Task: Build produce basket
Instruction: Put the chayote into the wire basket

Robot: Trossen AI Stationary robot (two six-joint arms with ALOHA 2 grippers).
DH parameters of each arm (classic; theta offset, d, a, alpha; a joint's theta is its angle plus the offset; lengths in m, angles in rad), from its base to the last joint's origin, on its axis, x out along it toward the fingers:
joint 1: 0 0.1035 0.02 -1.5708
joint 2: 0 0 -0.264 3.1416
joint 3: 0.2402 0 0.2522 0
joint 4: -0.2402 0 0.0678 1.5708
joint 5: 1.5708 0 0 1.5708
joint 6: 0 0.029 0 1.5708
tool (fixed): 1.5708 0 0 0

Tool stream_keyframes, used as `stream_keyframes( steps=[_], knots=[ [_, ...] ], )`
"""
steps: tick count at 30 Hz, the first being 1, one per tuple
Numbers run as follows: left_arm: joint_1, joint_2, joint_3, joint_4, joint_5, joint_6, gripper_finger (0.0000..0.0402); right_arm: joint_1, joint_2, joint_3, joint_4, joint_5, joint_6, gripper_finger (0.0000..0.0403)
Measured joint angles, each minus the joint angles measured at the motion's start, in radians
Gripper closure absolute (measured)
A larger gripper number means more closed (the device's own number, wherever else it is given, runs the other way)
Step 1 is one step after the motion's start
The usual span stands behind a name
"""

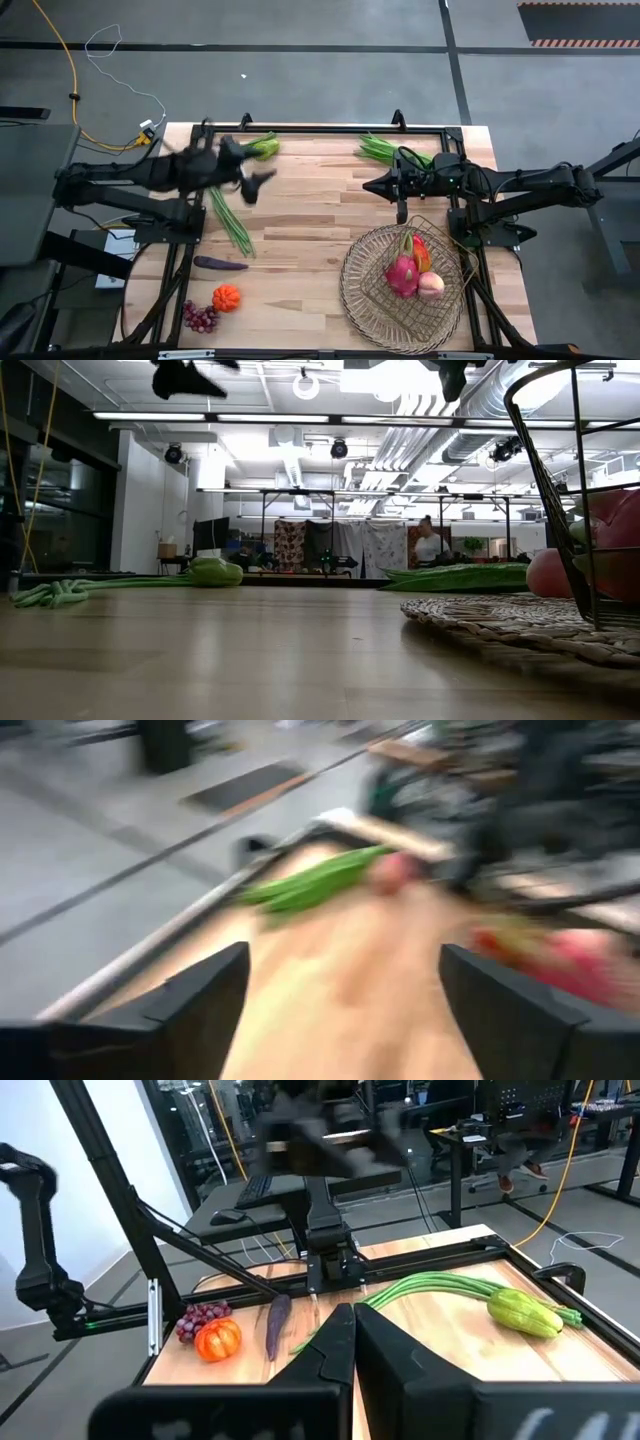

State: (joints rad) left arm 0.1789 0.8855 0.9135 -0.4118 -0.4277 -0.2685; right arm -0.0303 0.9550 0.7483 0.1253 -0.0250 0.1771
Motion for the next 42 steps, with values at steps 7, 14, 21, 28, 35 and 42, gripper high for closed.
stream_keyframes(
  steps=[7, 14, 21, 28, 35, 42],
  knots=[
    [0.413, 0.236, 0.197, -0.280, 0.116, 0.002, 0.0027, 0.000, 0.000, 0.000, -0.008, -0.021, 0.006, 0.0402],
    [0.631, 0.517, 0.290, -0.343, 0.243, 0.112, 0.0025, 0.000, 0.000, 0.000, -0.009, -0.021, 0.009, 0.0403],
    [0.717, 0.736, 0.318, -0.429, 0.272, 0.176, 0.0025, 0.000, 0.000, 0.000, -0.013, -0.021, 0.033, 0.0403],
    [0.749, 0.869, 0.319, -0.441, 0.338, 0.227, 0.0025, 0.000, 0.000, 0.000, -0.026, -0.021, 0.036, 0.0403],
    [0.758, 0.933, 0.319, -0.440, 0.376, 0.280, 0.0025, 0.000, 0.000, 0.000, -0.032, -0.021, 0.036, 0.0403],
    [0.758, 0.981, 0.319, -0.432, 0.379, 0.291, 0.0025, 0.000, 0.000, 0.000, -0.032, -0.021, 0.051, 0.0403]
  ],
)
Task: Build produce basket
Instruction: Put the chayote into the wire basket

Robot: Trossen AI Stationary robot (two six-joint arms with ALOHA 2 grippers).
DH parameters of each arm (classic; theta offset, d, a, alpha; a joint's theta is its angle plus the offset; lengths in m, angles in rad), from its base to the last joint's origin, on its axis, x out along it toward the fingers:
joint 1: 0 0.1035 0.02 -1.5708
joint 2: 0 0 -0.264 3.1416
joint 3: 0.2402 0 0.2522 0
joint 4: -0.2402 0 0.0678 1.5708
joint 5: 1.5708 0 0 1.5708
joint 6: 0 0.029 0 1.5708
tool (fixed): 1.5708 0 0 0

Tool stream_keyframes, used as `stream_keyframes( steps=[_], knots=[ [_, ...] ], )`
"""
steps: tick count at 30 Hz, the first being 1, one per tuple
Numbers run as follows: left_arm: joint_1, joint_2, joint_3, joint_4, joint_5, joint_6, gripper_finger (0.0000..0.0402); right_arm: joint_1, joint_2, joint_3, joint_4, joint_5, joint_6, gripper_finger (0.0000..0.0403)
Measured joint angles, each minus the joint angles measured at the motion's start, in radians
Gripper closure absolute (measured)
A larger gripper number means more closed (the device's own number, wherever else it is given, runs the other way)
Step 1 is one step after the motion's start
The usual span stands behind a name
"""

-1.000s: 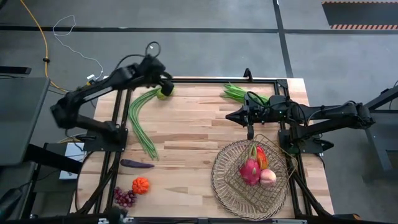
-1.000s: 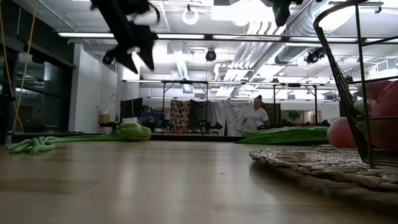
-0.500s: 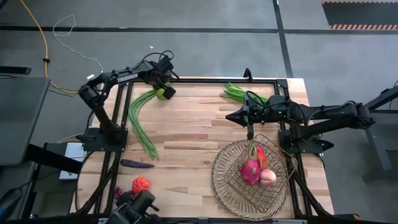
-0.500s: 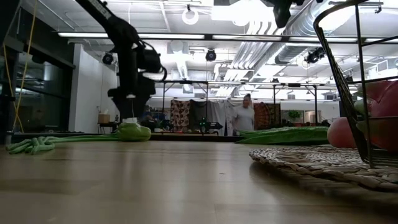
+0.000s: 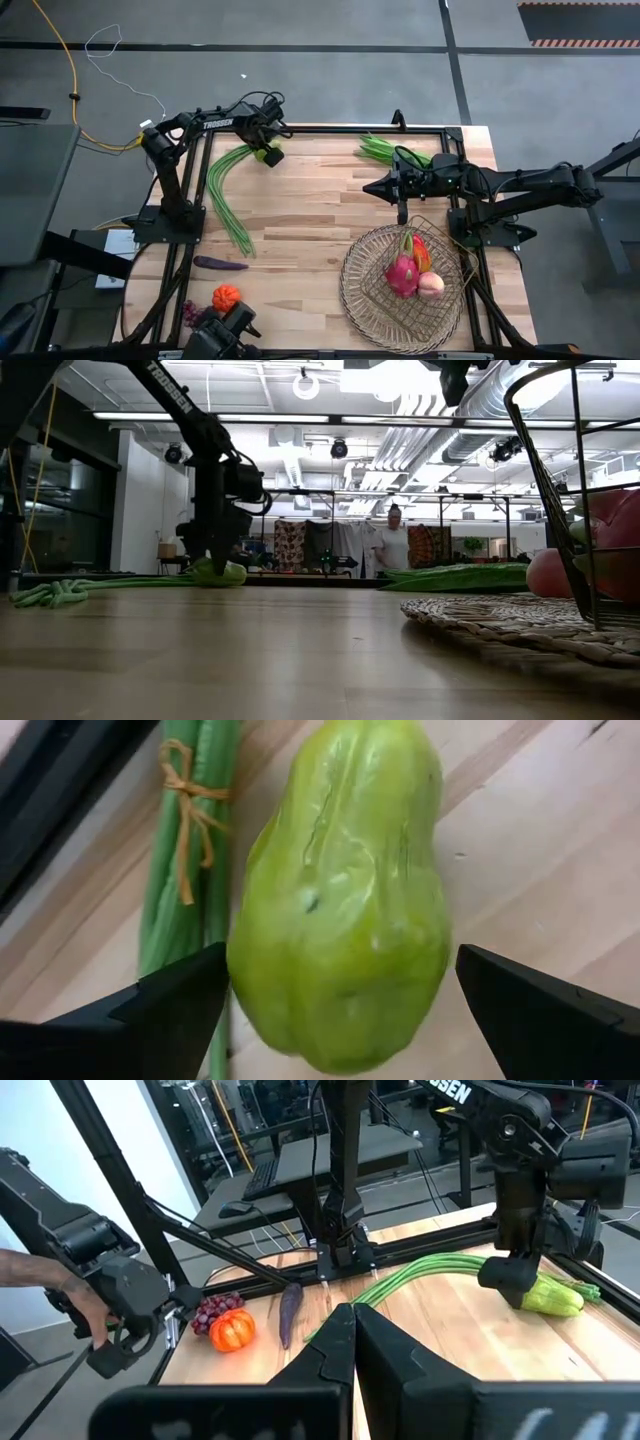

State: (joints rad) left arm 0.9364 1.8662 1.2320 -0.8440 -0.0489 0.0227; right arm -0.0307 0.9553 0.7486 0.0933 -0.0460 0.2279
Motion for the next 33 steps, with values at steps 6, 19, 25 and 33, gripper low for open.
stream_keyframes(
  steps=[6, 19, 25, 33],
  knots=[
    [-0.002, 0.002, 0.000, 0.021, 0.001, 0.000, 0.0026, 0.000, 0.000, 0.000, 0.000, 0.000, 0.000, 0.0403],
    [-0.002, 0.002, 0.000, 0.030, -0.018, -0.002, 0.0134, 0.000, 0.000, 0.000, 0.000, 0.000, -0.002, 0.0403],
    [-0.001, -0.016, 0.000, 0.034, -0.018, 0.007, 0.0153, 0.000, 0.000, 0.000, 0.000, 0.001, -0.004, 0.0403],
    [0.000, -0.264, 0.000, 0.209, 0.078, 0.006, 0.0156, 0.000, 0.000, 0.000, 0.001, 0.011, -0.027, 0.0403]
  ],
)
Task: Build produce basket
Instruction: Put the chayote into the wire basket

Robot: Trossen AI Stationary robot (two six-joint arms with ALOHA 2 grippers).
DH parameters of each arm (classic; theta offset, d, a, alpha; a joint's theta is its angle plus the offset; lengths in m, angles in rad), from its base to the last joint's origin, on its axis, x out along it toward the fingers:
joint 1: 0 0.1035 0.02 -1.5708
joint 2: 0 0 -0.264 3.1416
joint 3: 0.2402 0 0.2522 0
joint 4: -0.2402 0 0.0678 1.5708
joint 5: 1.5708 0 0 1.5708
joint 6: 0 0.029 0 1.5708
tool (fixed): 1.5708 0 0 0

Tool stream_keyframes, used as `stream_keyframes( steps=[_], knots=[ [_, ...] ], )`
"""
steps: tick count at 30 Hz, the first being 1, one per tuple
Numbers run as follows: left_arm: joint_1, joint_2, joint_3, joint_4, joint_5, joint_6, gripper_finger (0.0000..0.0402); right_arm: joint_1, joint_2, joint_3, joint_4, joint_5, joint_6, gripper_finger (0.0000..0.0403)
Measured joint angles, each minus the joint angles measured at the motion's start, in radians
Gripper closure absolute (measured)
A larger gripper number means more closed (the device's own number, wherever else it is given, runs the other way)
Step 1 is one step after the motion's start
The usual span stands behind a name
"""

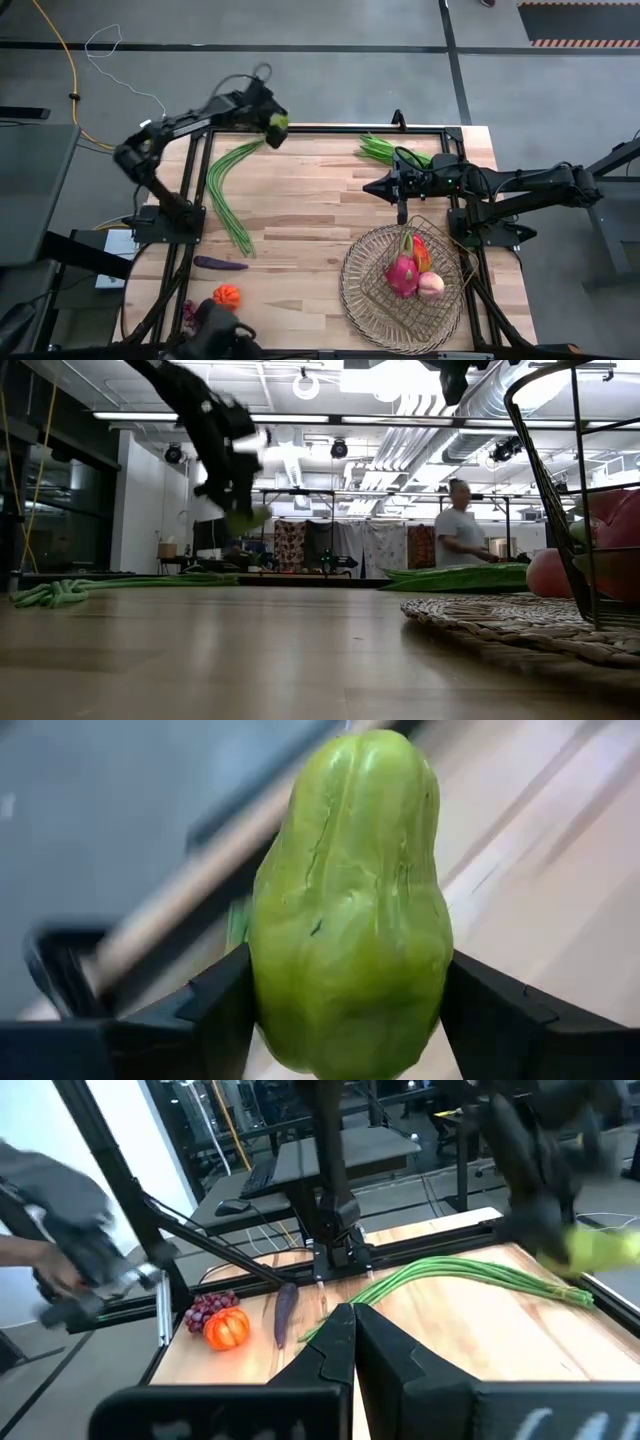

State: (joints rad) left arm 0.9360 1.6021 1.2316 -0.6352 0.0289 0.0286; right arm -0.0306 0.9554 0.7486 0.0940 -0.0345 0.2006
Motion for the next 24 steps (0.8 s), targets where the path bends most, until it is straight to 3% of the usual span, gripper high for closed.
stream_keyframes(
  steps=[7, 12, 18, 24],
  knots=[
    [-0.051, -0.281, 0.000, 0.179, 0.119, -0.090, 0.0157, 0.000, 0.000, 0.000, 0.000, 0.001, -0.008, 0.0403],
    [-0.184, -0.455, -0.040, 0.310, 0.124, -0.153, 0.0157, 0.000, 0.000, 0.000, 0.000, 0.001, -0.026, 0.0403],
    [-0.410, -0.620, -0.221, 0.478, 0.083, -0.254, 0.0157, 0.000, 0.000, 0.000, 0.001, 0.001, -0.026, 0.0403],
    [-0.676, -0.706, -0.445, 0.727, -0.043, -0.318, 0.0158, 0.000, 0.000, 0.000, 0.001, 0.001, -0.026, 0.0403]
  ],
)
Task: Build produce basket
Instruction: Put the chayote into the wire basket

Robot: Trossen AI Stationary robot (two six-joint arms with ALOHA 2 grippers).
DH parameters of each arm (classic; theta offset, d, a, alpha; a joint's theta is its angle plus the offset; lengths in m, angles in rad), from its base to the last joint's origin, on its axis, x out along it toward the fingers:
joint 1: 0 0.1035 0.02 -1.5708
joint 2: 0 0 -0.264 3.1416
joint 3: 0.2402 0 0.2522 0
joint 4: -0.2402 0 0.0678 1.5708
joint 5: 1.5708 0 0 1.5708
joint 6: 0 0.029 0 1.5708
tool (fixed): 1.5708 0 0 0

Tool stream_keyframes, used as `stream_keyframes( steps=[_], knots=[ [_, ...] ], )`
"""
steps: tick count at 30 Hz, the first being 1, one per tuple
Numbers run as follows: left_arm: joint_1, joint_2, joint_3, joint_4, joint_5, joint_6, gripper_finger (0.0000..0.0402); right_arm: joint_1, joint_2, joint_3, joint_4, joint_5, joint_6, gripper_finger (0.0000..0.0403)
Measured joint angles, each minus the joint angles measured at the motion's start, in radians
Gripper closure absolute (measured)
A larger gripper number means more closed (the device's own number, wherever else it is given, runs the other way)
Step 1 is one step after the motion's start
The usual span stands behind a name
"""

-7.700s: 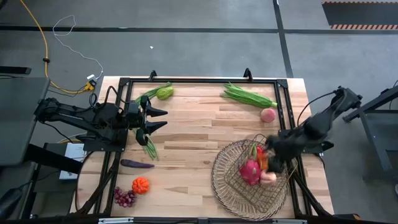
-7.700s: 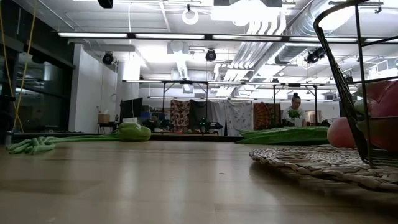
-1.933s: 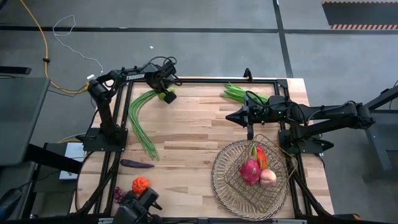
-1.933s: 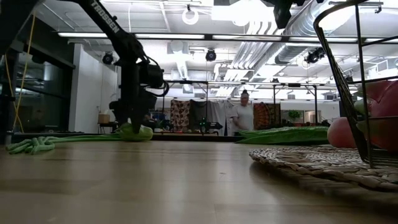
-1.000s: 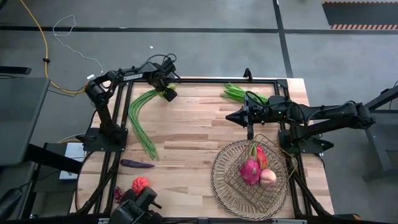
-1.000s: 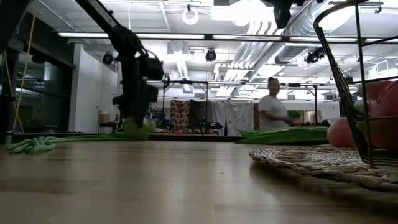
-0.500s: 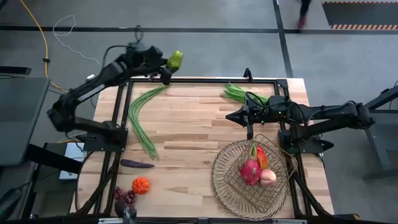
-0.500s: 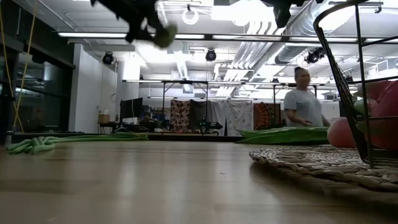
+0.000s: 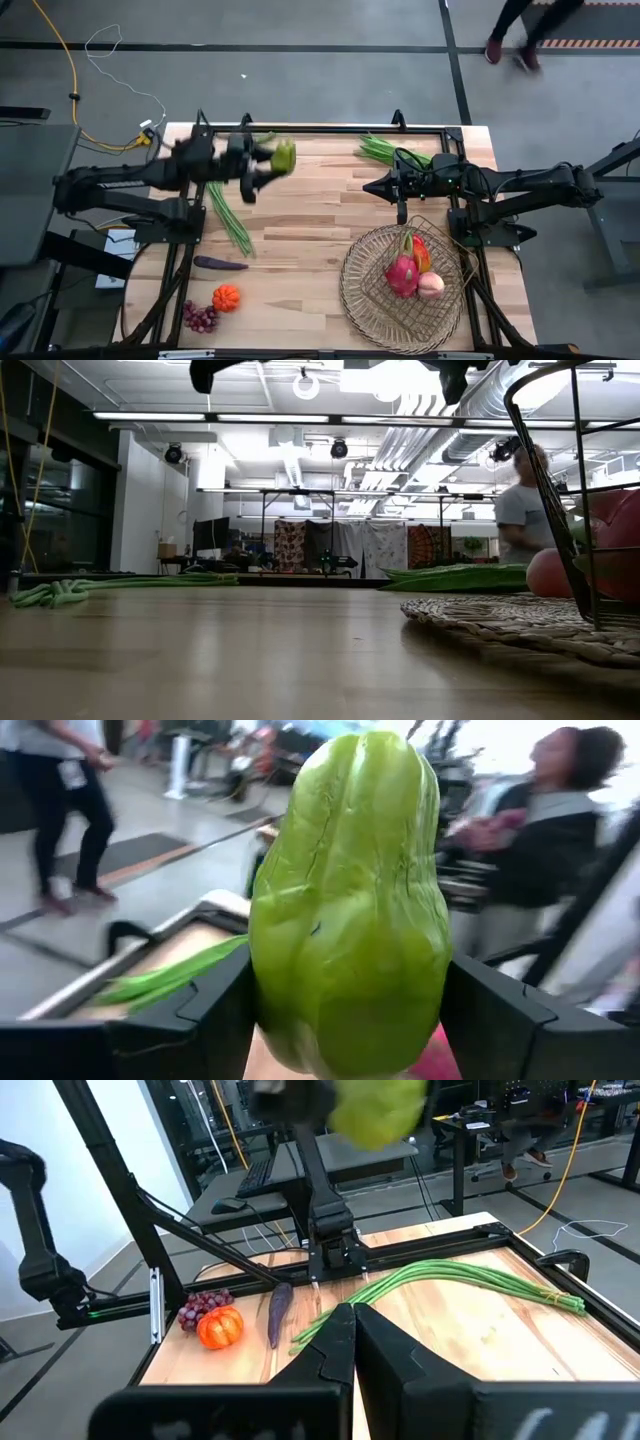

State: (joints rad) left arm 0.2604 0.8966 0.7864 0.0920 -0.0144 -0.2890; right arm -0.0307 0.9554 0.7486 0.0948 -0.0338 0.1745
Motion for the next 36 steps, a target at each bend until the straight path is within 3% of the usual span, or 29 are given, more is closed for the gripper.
stream_keyframes(
  steps=[7, 12, 36],
  knots=[
    [-0.198, 0.012, -0.141, 0.277, -0.137, -0.021, 0.0158, 0.000, 0.000, 0.000, 0.004, 0.000, 0.000, 0.0403],
    [-0.261, 0.052, -0.160, 0.291, -0.219, 0.041, 0.0157, 0.000, 0.000, 0.000, 0.014, 0.000, -0.020, 0.0403],
    [-0.282, 0.084, -0.159, 0.286, -0.228, 0.109, 0.0153, 0.000, 0.000, 0.000, 0.030, -0.009, -0.018, 0.0403]
  ],
)
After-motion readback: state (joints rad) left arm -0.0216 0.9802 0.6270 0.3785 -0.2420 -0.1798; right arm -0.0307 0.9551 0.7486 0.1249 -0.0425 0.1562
